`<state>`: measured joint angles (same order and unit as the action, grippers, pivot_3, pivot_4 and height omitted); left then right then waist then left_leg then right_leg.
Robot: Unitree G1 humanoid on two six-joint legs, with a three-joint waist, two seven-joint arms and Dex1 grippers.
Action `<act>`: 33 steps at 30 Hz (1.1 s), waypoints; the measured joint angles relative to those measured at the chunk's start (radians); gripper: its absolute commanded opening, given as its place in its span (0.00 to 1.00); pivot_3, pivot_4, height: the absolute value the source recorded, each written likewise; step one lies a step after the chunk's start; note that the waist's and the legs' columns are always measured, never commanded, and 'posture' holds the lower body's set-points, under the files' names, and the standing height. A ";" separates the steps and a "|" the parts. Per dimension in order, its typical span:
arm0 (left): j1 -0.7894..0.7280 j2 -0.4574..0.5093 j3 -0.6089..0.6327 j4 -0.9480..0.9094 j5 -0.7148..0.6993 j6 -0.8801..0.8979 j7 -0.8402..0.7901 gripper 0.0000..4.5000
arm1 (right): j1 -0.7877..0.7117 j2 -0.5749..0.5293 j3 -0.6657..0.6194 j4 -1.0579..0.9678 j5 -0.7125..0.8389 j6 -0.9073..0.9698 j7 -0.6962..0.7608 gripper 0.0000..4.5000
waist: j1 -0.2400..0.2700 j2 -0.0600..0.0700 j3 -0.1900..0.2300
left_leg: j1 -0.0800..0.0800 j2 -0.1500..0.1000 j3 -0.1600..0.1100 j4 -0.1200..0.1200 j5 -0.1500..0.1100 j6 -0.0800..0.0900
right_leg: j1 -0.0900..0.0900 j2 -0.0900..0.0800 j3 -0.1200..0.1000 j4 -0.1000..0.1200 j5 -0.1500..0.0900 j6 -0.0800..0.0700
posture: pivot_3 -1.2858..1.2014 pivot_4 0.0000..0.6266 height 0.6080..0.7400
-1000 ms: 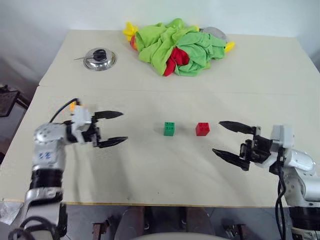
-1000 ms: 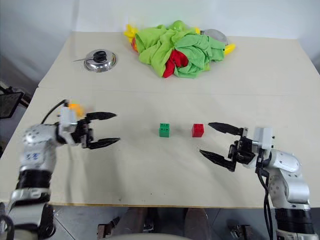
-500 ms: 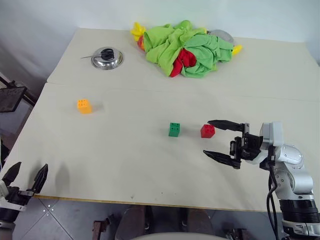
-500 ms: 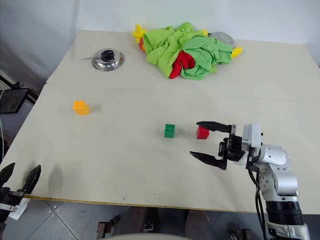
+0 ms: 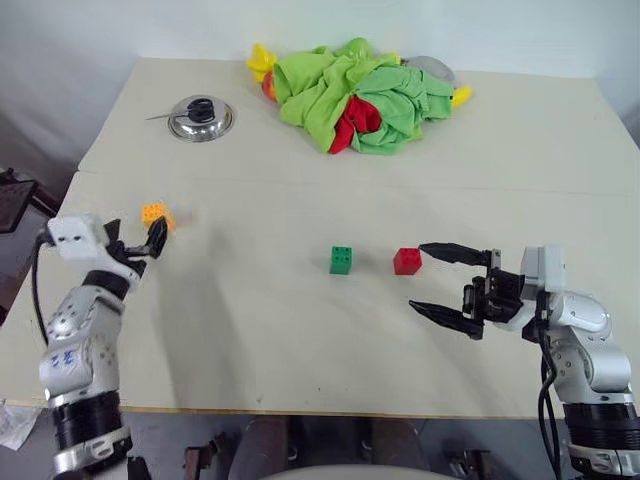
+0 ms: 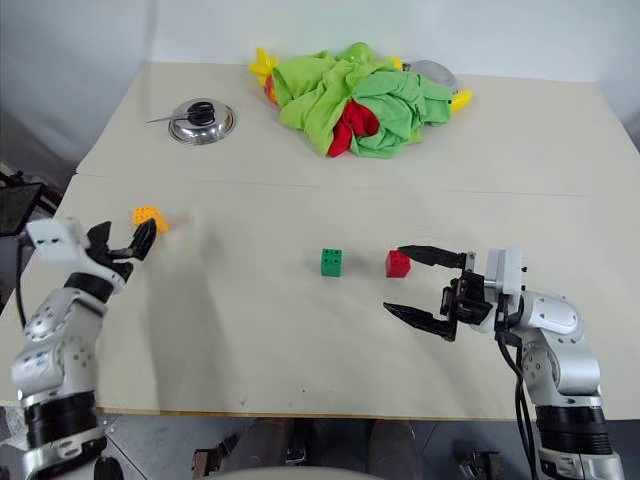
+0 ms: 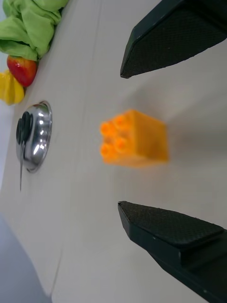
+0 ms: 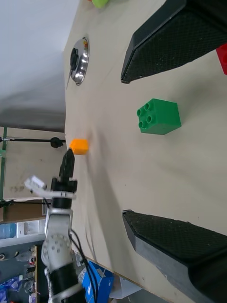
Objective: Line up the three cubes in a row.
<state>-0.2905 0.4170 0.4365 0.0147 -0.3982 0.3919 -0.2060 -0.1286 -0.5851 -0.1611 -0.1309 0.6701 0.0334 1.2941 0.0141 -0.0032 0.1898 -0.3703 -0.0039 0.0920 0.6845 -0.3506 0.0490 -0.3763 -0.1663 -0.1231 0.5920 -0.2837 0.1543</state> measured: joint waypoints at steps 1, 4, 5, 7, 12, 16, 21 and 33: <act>-0.031 0.001 -0.019 0.032 0.016 0.001 0.008 0.98 | 0.006 0.000 0.001 -0.012 0.001 0.007 0.000 1.00 | 0.003 0.000 0.000 | 0.000 0.000 0.000 0.000 0.000 0.000 | 0.000 0.000 0.000 0.000 0.000 0.000 | 0.52 0.24 1.00; -0.092 0.004 -0.046 0.111 0.060 0.004 0.044 0.98 | 0.016 0.001 0.003 -0.029 0.003 0.015 -0.004 1.00 | 0.003 0.000 0.000 | 0.000 0.000 0.001 0.000 0.000 0.000 | 0.000 0.001 0.000 -0.001 0.000 0.000 | 0.52 0.24 1.00; -0.101 0.006 -0.047 0.127 0.069 0.009 0.054 0.94 | 0.019 0.002 0.003 -0.030 0.003 0.016 -0.009 1.00 | 0.002 0.000 0.000 | 0.000 0.000 0.001 0.000 0.000 0.000 | 0.000 0.001 0.000 -0.001 0.000 0.000 | 0.52 0.24 1.00; -0.113 0.012 -0.047 0.161 0.080 0.015 0.068 0.86 | 0.021 0.006 0.002 -0.030 0.004 0.018 -0.020 1.00 | 0.001 0.000 0.000 | 0.000 0.001 0.000 0.000 0.000 0.000 | 0.000 0.001 0.000 -0.001 0.000 0.000 | 0.52 0.24 1.00; -0.119 0.022 -0.055 0.173 0.088 0.052 0.070 0.51 | 0.024 0.007 0.002 -0.033 0.005 0.018 -0.034 1.00 | 0.007 0.000 0.000 | 0.000 0.000 0.000 0.000 0.000 0.000 | 0.000 0.001 0.000 -0.001 0.000 0.000 | 0.52 0.24 1.00; -0.121 0.053 -0.065 0.158 0.080 0.091 0.016 0.33 | 0.039 0.007 -0.004 -0.034 0.004 0.013 -0.041 1.00 | 0.010 0.000 0.000 | 0.000 0.000 0.000 0.000 0.000 0.000 | 0.000 0.001 0.000 -0.001 0.000 0.000 | 0.52 0.24 1.00; -0.143 0.174 -0.156 0.160 0.013 0.002 -0.392 0.33 | 0.115 -0.018 -0.067 -0.045 0.005 0.011 -0.043 1.00 | 0.013 0.000 0.000 | -0.001 0.000 0.000 0.000 0.000 0.000 | 0.000 0.001 0.000 -0.001 0.000 0.000 | 0.52 0.24 1.00; -0.529 0.161 -0.567 0.722 0.161 -0.651 -1.296 0.33 | 0.371 -0.094 -0.273 -0.107 0.026 -0.006 -0.007 1.00 | 0.005 0.000 0.000 | 0.000 -0.001 0.005 0.000 0.001 -0.002 | -0.001 0.006 0.000 -0.002 0.000 0.000 | 0.52 0.24 1.00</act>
<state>-0.8199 0.5780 -0.1303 0.7366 -0.2371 -0.2592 -1.5017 0.2420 -0.6786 -0.4340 -0.2378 0.6957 0.0278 1.2875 0.0196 -0.0032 0.1897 -0.3708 -0.0044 0.0966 0.6846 -0.3496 0.0471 -0.3769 -0.1607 -0.1230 0.5897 -0.2838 0.1543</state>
